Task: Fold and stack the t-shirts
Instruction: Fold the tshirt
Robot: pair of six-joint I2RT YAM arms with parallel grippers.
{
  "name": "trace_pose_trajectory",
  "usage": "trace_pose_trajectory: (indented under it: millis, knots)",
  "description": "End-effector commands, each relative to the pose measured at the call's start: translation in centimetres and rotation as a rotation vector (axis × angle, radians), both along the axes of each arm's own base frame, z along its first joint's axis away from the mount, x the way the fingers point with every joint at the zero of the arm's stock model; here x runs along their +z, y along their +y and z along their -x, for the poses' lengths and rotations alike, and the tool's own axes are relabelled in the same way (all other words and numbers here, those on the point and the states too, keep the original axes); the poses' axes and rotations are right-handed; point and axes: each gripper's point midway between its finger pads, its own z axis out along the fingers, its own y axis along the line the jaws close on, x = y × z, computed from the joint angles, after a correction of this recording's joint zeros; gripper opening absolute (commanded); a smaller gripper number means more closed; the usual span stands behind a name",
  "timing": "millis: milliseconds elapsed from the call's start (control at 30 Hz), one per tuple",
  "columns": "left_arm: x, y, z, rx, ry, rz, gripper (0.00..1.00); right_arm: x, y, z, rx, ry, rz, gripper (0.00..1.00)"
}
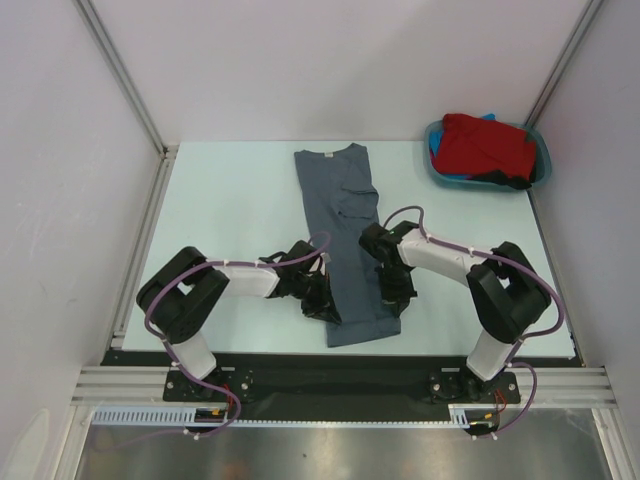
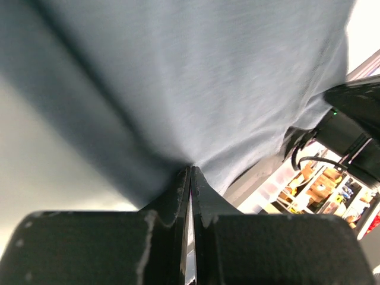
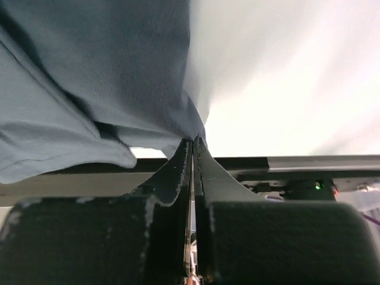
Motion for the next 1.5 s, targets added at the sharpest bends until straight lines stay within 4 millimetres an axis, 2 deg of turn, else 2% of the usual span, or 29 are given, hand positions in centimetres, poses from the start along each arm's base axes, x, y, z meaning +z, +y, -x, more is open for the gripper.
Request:
trace_pose_trajectory:
  millis: [0,167,367,667,967,1267,1467]
  knots:
    - [-0.6,0.4,0.0,-0.02,-0.011,-0.034,0.06,0.7,-2.6,0.9,-0.015,0.005,0.085,0.0]
    - [-0.7,0.3,0.1,-0.026,-0.004,-0.035,0.06,0.1,-3.6,2.2,-0.02,0.054,0.108,0.0]
    - [-0.9,0.3,0.1,-0.03,-0.002,-0.04,0.06,0.0,-4.3,2.7,-0.032,0.069,0.117,0.0]
    - [-1.3,1.2,0.0,-0.04,-0.016,-0.104,0.04,1.2,-4.8,2.3,-0.048,0.034,0.118,0.0]
    - [-1.3,1.3,-0.1,-0.04,-0.023,-0.117,0.04,1.3,-4.9,2.4,-0.042,0.041,0.118,0.0]
    - [-1.4,1.4,0.0,-0.041,-0.017,-0.123,0.06,1.5,-6.7,2.1,-0.031,0.014,0.205,0.0]
    - [-1.4,1.3,0.0,-0.048,-0.014,-0.124,0.06,1.8,-7.9,2.2,-0.097,-0.013,0.257,0.0]
